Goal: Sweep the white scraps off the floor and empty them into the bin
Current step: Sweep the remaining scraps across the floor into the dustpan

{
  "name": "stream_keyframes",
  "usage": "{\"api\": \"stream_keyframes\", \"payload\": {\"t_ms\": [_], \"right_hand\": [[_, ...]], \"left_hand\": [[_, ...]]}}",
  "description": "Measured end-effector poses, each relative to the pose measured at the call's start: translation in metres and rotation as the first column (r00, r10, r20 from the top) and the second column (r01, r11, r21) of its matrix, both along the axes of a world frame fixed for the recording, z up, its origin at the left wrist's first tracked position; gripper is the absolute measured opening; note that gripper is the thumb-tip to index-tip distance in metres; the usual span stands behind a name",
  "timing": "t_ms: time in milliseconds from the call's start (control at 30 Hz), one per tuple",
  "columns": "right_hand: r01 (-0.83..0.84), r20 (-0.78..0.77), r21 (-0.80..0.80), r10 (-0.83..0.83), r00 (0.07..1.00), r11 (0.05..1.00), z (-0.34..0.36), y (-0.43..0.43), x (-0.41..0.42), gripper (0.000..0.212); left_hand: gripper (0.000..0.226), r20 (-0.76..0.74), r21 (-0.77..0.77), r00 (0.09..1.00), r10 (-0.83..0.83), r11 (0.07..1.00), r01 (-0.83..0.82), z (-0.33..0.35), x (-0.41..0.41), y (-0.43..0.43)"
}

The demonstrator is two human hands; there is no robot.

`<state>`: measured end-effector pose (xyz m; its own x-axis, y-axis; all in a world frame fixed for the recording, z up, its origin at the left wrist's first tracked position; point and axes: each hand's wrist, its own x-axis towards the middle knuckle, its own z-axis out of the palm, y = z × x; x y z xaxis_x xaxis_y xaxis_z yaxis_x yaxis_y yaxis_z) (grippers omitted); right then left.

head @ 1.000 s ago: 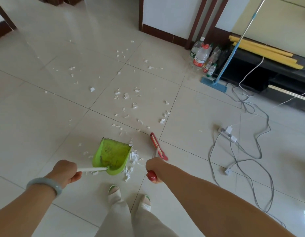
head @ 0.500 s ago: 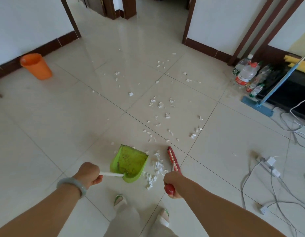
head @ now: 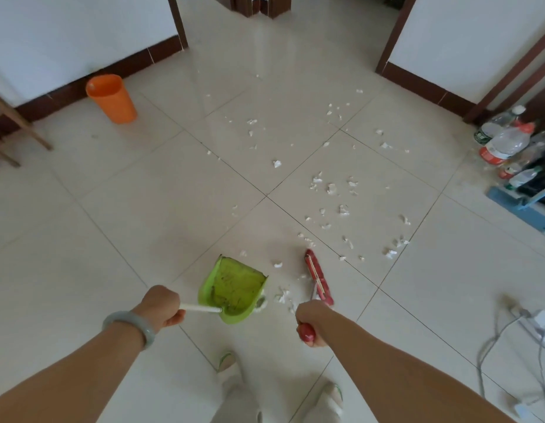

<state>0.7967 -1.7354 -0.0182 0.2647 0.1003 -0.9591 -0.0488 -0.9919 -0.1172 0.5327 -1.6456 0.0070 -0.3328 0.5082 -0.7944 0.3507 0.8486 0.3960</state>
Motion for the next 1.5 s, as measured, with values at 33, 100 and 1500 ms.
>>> {"api": "stream_keyframes", "payload": {"t_ms": [33, 100, 1500], "right_hand": [[-0.019, -0.001, 0.003, 0.019, 1.000, 1.000, -0.001, 0.009, -0.014, 0.019], [-0.076, -0.012, 0.000, 0.076, 0.997, 0.997, -0.003, 0.023, -0.042, 0.019], [-0.947, 0.246, -0.144, 0.937, 0.247, 0.287, -0.024, 0.182, -0.007, 0.046]], "left_hand": [[0.018, -0.007, -0.008, 1.000, 0.001, 1.000, -0.001, -0.001, -0.013, 0.009], [0.012, -0.022, -0.023, 1.000, -0.009, 1.000, 0.008, -0.002, -0.039, 0.027], [0.024, -0.138, -0.072, 0.971, 0.193, 0.976, -0.204, -0.033, -0.142, 0.066]]}}
